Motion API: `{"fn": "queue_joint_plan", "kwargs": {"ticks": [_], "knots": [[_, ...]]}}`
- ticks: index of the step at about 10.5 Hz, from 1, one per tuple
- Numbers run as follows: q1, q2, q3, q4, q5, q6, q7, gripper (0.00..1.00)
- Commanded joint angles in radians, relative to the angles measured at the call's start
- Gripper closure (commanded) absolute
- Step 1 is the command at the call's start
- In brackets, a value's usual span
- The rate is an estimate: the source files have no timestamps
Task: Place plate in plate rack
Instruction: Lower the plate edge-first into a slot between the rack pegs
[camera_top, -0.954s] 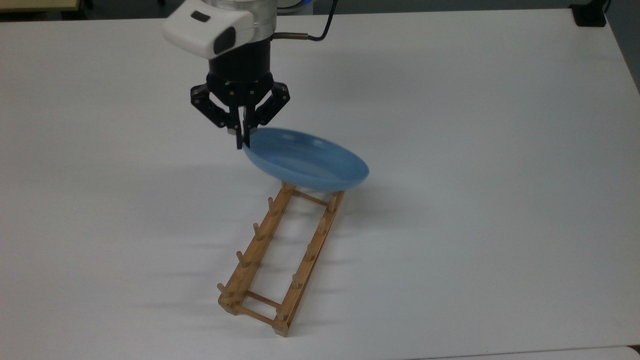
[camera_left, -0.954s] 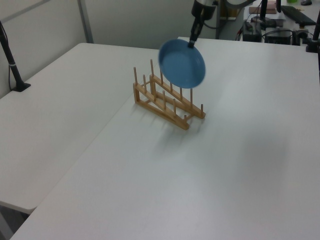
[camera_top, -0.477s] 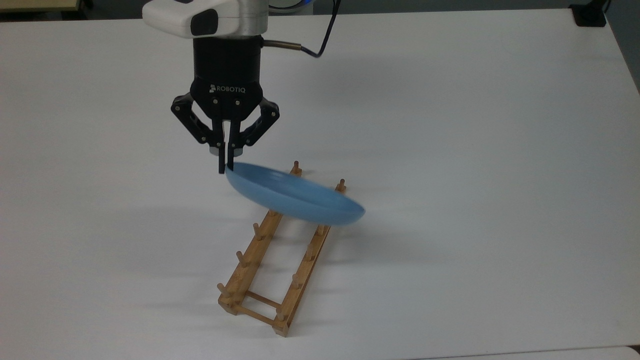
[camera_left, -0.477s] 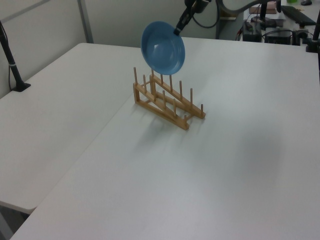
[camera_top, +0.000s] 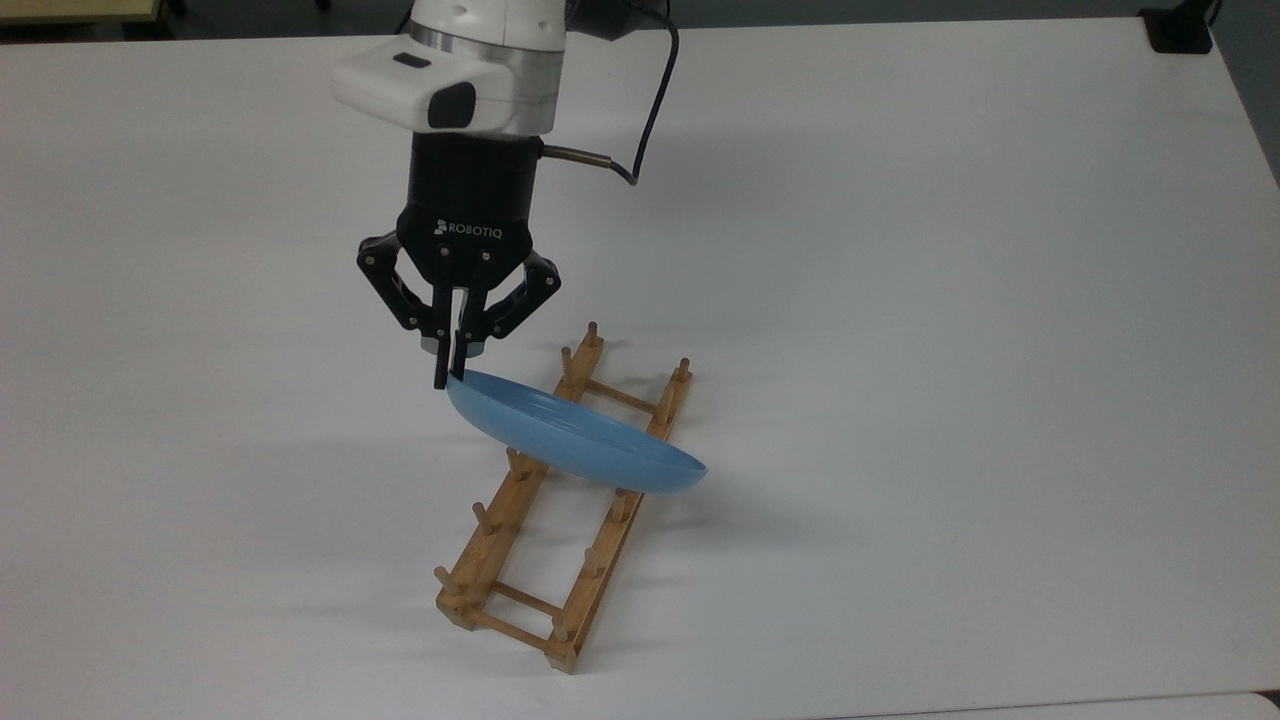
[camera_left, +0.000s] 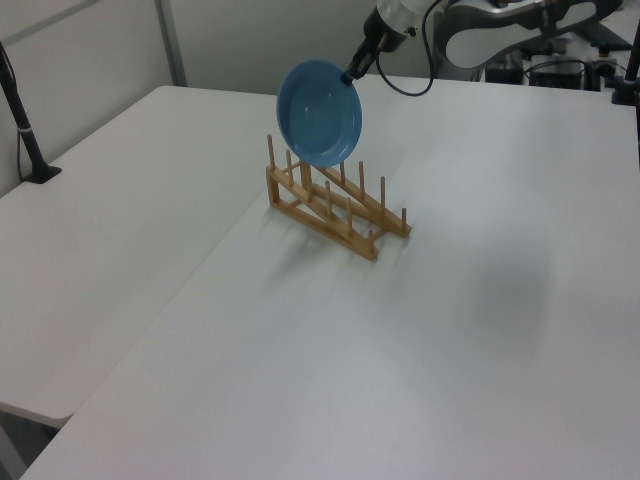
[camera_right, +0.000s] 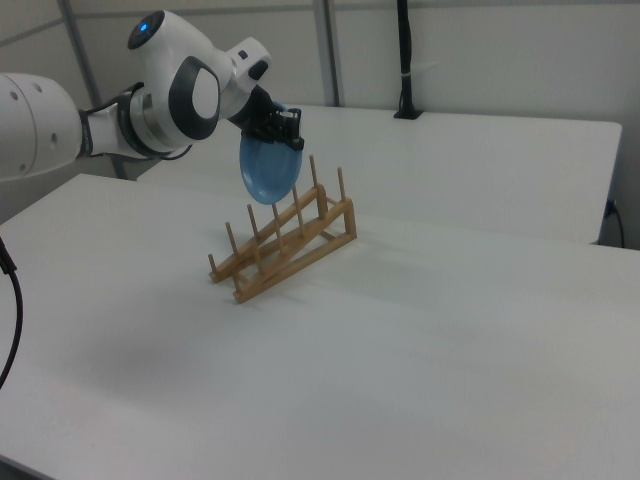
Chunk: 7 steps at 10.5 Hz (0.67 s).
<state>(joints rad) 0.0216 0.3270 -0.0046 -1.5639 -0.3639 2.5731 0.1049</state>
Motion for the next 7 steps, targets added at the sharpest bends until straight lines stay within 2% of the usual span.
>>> {"fn": "queue_joint_plan", "kwargs": {"ticks": [1, 2, 7], "knots": [[0.005, 0.001, -0.006, -0.021, -0.055, 0.068, 0.025, 1.0], [0.003, 0.004, -0.008, -0.022, -0.059, 0.079, 0.025, 1.0], [-0.006, 0.029, -0.008, -0.062, -0.228, 0.13, 0.094, 1.0]]}}
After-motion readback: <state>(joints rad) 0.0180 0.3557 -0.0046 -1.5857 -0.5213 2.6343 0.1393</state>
